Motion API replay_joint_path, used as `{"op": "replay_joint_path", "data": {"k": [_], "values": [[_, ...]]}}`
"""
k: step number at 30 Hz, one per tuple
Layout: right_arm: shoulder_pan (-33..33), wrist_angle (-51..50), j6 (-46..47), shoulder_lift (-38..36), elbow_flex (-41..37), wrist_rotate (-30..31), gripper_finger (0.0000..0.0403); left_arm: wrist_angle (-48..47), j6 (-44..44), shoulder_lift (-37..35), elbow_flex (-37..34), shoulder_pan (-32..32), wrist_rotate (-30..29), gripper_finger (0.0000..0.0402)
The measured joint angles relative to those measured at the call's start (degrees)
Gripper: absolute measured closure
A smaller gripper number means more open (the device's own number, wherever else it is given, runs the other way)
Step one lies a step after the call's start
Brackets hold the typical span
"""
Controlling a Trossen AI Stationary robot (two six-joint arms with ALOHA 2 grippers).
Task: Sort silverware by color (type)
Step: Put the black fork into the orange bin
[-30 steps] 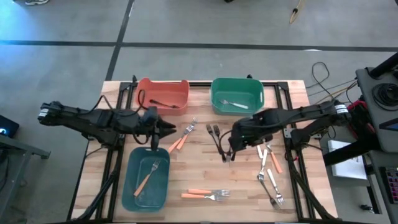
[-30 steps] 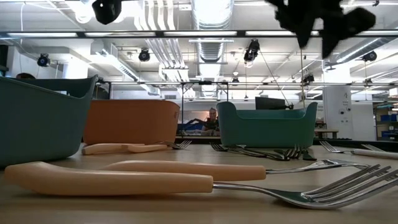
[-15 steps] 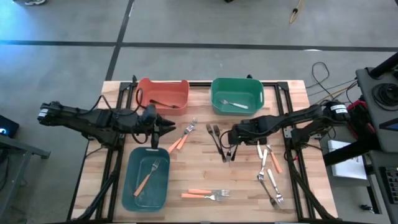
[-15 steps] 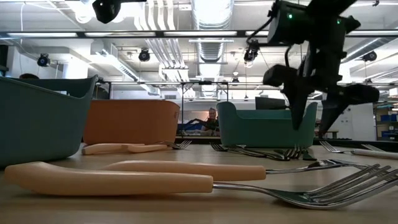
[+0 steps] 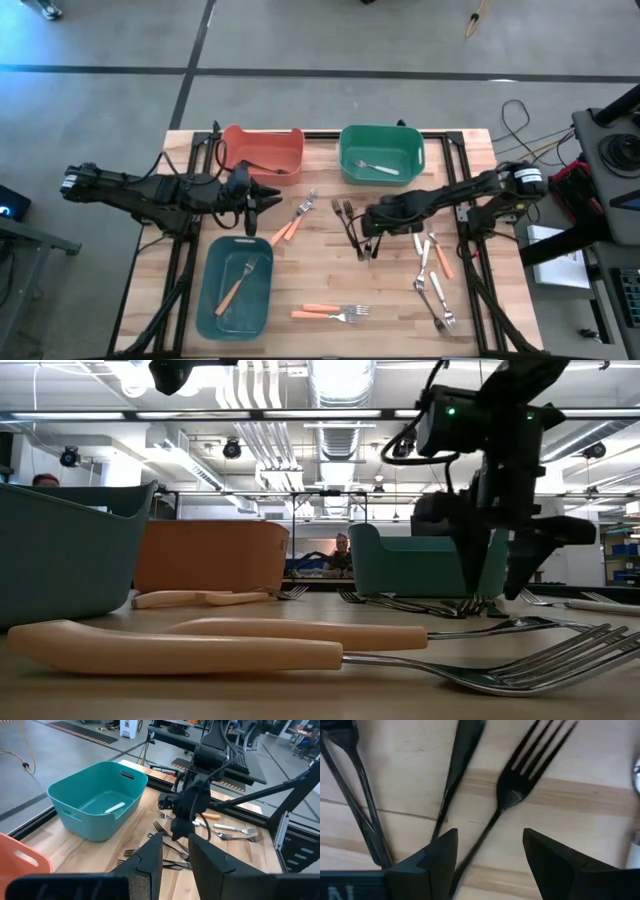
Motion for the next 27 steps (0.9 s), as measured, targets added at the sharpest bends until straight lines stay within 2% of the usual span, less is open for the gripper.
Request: {"op": "replay_joint_path", "data": {"k": [5, 13, 16, 24, 27], "values": [[0.00, -0.66, -0.27, 5.06, 3.63, 0.51, 0.0188, 0.00, 0.00, 0.02, 0.00, 0.00, 0.00, 0.0325], [0.00, -7.33, -4.67, 11.84, 9.64, -0.61, 0.0198, 0.02, 0.00, 0.04, 0.00, 0.02, 0.00, 0.0325], [-0.07, -7.43, -7.51, 13.32, 10.38, -0.98, 0.0229, 0.38, -0.02, 0.04, 0.00, 0.22, 0.00, 0.0325], [-0.02, -7.32, -8.59, 13.44, 10.10, -1.22, 0.0353, 1.94, -0.21, 0.00, 0.00, 0.28, 0.00, 0.0325], [-0.02, -7.29, -8.73, 13.16, 10.06, -1.13, 0.0386, 2.61, 0.37, 0.02, 0.02, 0.31, 0.00, 0.0325]]}}
